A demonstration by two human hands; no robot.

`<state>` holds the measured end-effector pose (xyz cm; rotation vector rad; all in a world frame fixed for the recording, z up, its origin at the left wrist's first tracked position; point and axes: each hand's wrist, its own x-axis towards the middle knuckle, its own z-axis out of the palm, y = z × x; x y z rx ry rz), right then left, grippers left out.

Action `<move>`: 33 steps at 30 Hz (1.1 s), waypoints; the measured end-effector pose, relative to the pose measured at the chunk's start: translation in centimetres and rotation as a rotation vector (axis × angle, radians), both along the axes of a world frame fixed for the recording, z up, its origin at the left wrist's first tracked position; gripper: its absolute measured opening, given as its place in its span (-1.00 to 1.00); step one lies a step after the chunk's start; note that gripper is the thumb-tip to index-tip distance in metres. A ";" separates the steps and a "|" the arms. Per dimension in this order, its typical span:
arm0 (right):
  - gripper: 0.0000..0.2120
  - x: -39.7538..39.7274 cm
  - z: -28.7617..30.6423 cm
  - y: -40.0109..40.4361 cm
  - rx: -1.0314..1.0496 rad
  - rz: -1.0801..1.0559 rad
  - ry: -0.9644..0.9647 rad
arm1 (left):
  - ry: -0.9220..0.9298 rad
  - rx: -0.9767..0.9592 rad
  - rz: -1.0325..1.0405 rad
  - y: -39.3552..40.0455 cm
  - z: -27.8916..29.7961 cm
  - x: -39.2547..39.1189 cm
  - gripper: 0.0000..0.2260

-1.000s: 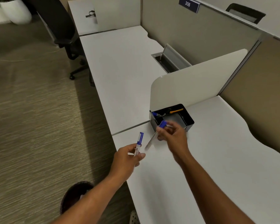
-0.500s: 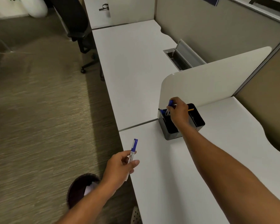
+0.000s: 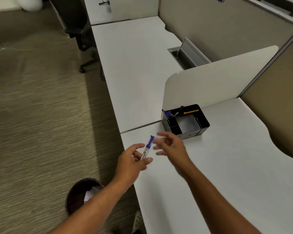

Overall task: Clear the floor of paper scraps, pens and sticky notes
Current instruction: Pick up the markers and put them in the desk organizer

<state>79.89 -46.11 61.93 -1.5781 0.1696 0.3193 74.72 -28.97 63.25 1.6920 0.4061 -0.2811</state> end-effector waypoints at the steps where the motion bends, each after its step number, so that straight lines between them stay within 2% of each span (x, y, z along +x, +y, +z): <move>1: -0.70 -1.2 -0.1 0.4 0.009 0.001 0.009 | -0.010 0.019 -0.023 -0.5 0.0 0.0 -0.52; 4: -0.65 -2.6 -0.5 1.1 -0.065 -0.097 -0.014 | -0.035 0.101 -0.095 -1.6 0.1 -0.1 -0.50; 6: -0.63 -1.9 -0.3 0.9 -0.024 -0.148 -0.018 | -0.040 0.145 -0.119 -1.7 0.0 -0.3 -0.45; 9: -0.61 1.5 0.6 -1.3 -0.006 -0.275 -0.147 | -0.026 0.120 -0.114 -1.1 -0.1 -0.5 -0.31; 12: -0.61 6.5 1.6 -4.2 -0.227 -0.446 -0.322 | -0.038 0.137 -0.106 0.1 -0.4 -1.0 -0.31; 15: -0.62 11.0 1.5 -6.2 -0.360 -0.530 -0.379 | -0.041 0.163 -0.083 1.3 -1.0 -1.8 -0.36; 21: -0.63 15.9 -0.8 -6.4 -0.384 -0.468 -0.299 | -0.005 0.194 -0.077 3.1 -1.9 -3.0 -0.39; 29: -0.61 16.6 -3.7 -4.7 -0.449 -0.375 -0.151 | 0.021 0.254 -0.063 4.4 -2.3 -3.2 -0.40; 33: -0.64 15.4 -2.7 -5.6 -0.469 -0.507 -0.163 | 0.016 0.256 -0.058 4.7 -2.2 -3.0 -0.43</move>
